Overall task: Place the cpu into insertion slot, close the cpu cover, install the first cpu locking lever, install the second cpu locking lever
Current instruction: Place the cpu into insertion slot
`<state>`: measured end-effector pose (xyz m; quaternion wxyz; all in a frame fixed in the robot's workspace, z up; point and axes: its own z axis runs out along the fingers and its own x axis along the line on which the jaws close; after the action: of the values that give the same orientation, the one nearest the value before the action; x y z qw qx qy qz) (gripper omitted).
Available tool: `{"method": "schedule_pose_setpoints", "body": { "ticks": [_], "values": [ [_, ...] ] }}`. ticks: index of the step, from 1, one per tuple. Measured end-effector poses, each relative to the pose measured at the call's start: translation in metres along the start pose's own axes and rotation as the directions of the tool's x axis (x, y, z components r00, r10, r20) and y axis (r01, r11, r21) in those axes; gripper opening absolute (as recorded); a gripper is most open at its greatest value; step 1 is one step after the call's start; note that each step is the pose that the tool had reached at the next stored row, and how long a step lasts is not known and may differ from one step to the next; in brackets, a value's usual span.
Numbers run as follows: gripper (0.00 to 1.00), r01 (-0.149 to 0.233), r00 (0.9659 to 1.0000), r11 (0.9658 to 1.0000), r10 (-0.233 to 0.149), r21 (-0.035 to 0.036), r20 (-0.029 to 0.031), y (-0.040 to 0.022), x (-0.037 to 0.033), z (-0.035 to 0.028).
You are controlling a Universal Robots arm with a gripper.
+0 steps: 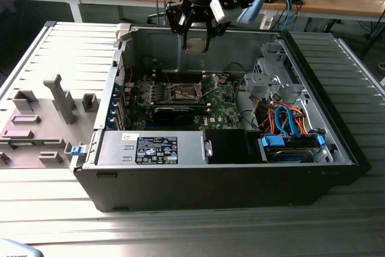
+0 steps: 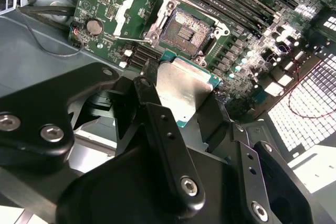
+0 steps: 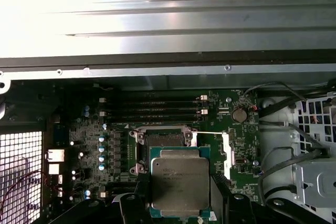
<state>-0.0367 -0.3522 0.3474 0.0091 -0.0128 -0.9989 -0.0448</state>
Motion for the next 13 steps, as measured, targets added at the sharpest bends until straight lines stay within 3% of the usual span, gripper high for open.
{"method": "schedule_pose_setpoints", "body": {
  "ticks": [13],
  "values": [
    [0.54, 0.0, 1.0, 1.0, 0.0, -0.0001, 0.0, -0.0005, -0.0001, 0.006]
  ]
}}
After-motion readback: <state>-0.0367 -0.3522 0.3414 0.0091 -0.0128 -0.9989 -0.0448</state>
